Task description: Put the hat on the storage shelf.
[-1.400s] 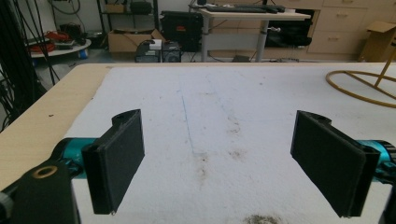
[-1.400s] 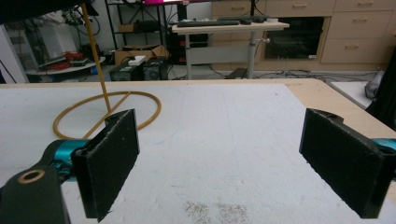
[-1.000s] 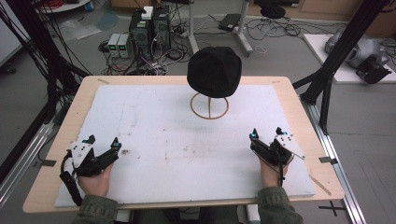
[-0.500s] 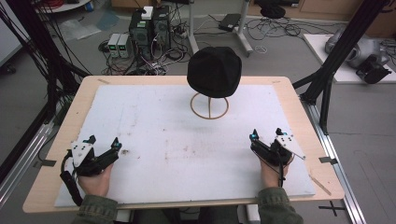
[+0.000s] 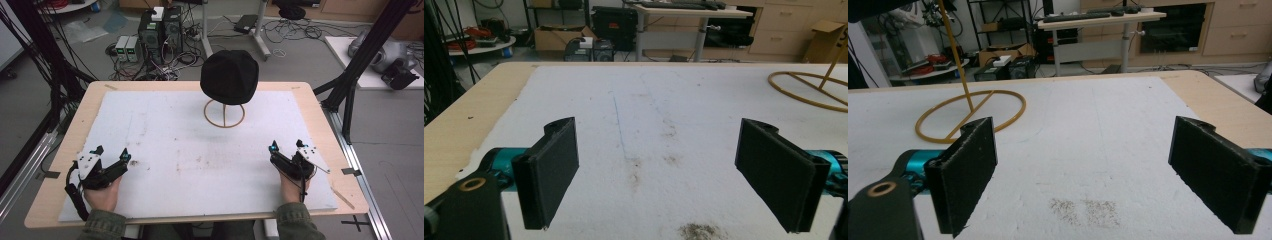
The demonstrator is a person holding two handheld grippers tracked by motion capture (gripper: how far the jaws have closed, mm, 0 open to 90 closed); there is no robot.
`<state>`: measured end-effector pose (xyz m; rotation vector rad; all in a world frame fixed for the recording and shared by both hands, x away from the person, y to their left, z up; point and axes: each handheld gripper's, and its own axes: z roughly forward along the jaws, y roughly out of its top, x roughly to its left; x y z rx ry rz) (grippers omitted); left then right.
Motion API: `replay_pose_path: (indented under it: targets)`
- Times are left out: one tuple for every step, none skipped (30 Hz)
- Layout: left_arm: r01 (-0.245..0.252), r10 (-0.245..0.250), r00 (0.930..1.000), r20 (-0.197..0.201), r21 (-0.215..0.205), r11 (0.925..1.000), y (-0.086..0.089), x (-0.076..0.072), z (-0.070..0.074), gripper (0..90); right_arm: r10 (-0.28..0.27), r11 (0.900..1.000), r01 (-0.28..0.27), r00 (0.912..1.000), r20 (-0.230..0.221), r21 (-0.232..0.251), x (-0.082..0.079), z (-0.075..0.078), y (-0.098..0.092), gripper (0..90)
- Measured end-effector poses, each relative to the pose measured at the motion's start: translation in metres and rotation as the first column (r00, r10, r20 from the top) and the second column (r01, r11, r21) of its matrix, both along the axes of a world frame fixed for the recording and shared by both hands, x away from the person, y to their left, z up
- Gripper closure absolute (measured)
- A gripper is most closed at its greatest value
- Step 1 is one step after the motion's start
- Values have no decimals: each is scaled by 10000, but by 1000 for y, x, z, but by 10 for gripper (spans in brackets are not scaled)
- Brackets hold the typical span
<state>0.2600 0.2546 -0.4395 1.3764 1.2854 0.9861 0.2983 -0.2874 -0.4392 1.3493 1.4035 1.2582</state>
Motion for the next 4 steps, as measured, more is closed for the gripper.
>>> replay_pose_path:
  targets:
    - [32, -32, 10000, -16, -3, 10000, 0, -1, 0, 179, -2, 10000, 2, 10000, -29, 32, -1, 0, 1, 112]
    - [21, -21, 10000, -14, 10, 10000, 0, -1, 0, 179, 53, 10000, -53, 10000, -26, -8, -1, 0, 1, 112]
    - [42, -42, 10000, -21, 7, 10000, 1, -1, 0, 179, 59, 10000, -59, 10000, -15, -11, -1, 0, 2, 112]
    - [43, -43, 10000, -30, 16, 10000, 1, -2, 0, 179, 67, 10000, -67, 10000, -16, -44, -2, 0, 2, 112]
